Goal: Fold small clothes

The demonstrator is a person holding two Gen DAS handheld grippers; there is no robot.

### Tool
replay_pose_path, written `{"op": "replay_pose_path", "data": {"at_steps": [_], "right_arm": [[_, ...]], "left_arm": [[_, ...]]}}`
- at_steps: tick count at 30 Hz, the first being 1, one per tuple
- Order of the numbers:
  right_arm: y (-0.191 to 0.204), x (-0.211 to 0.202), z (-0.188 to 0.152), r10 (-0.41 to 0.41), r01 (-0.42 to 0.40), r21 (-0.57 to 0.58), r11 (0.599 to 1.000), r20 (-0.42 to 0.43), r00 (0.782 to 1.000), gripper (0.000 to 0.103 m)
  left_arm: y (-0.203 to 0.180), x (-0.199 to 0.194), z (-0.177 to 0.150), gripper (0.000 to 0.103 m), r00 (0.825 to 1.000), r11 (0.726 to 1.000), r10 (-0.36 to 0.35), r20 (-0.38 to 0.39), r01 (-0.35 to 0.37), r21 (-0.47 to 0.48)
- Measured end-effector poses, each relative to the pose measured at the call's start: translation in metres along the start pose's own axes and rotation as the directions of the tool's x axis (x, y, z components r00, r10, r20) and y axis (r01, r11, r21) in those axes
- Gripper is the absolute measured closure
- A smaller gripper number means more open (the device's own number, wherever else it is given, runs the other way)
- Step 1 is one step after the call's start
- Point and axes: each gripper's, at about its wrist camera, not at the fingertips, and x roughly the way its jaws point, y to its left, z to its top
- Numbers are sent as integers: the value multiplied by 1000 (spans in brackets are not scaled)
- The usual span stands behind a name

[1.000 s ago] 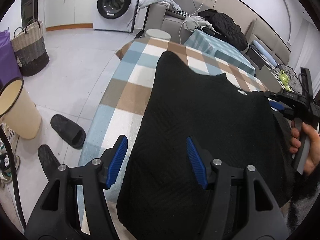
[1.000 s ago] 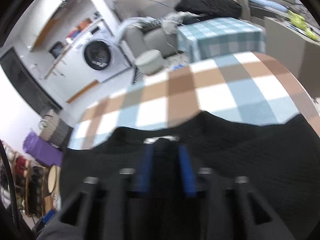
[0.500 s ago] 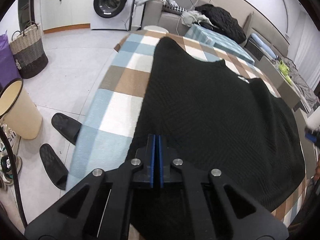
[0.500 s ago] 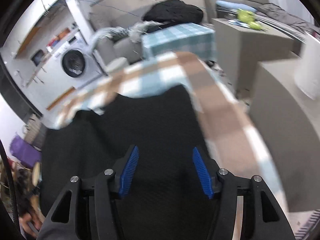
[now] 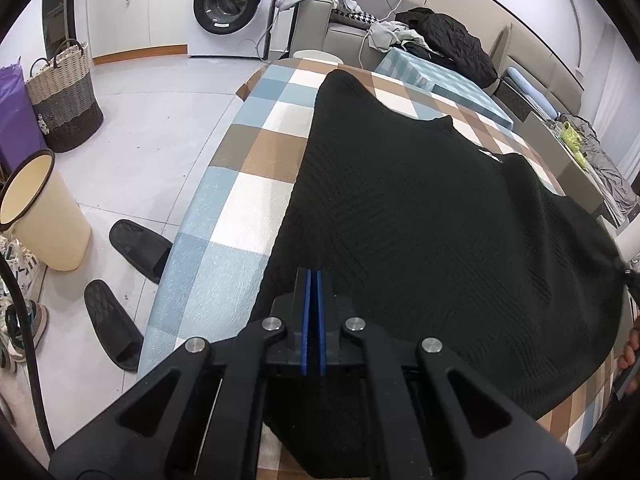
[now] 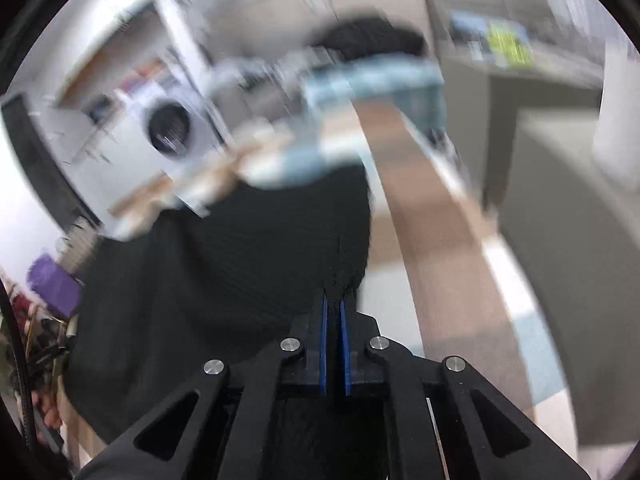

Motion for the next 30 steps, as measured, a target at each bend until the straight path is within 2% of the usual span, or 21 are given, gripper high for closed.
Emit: {"op": "replay_pose_path", "data": {"at_steps": [1, 2, 5, 8, 9, 10, 13, 15, 17, 19, 20, 21, 22, 24, 28, 30], "right_arm": [[-3, -10, -1, 13, -13, 14, 1000, 29, 999, 98], [-10, -13, -3, 6, -7, 46, 999, 23, 1000, 98], [-27, 3, -14, -67, 73, 94, 993, -74, 995, 98], [-32, 5, -17, -52, 67, 129, 989, -111, 992, 80], [-34, 1, -18, -38, 54, 146, 988, -110, 993, 70], [-35, -3, -20, -16, 33, 161, 986, -108, 994, 64], [-37, -12, -31, 31, -7, 186, 983, -126, 992, 57], [-31, -13, -40, 35, -7, 180, 984, -154, 987, 53], [-26, -13, -49, 34, -9, 149, 989, -167, 985, 53], [-20, -9, -53, 7, 13, 114, 993, -170, 985, 54], [-18, -9, -53, 1, 16, 106, 994, -162, 987, 55], [-16, -7, -52, 7, 8, 100, 995, -155, 988, 67], [-14, -6, -50, 12, 2, 93, 996, -156, 988, 82], [-11, -5, -48, 8, 2, 72, 997, -147, 989, 93], [-9, -14, -42, -12, 16, 42, 999, -96, 995, 95], [-13, -10, -43, -37, 42, 46, 998, -118, 992, 95]], "left_arm": [[0, 1, 0, 102, 1000, 1000, -2, -2, 2, -3], [0, 1, -1, 102, 1000, 1000, -7, -5, 7, -8], [2, 0, -5, 102, 1000, 1000, -4, -17, 4, -11], [5, -3, -10, 101, 999, 999, -33, -34, 32, -25], [6, -5, -12, 97, 998, 999, -39, -39, 38, -27], [6, -8, -16, 92, 998, 999, -45, -42, 44, -27], [6, -15, -25, 59, 995, 995, -93, -40, 92, -34], [2, -18, -30, 53, 994, 994, -108, -31, 107, -25], [-4, -16, -32, 53, 996, 996, -88, -34, 88, -4], [-9, -15, -33, 55, 996, 997, -81, -23, 81, 8], [-10, -15, -33, 66, 996, 997, -81, -23, 81, 14], [-11, -15, -34, 85, 996, 996, -81, -24, 82, 21], [-13, -15, -35, 93, 997, 996, -76, -25, 77, 33], [-16, -20, -37, 102, 998, 997, -60, -7, 61, 56], [-10, -26, -45, 103, 999, 997, -52, -9, 52, 59], [-6, -29, -50, 103, 999, 997, -47, -7, 48, 55]]}}
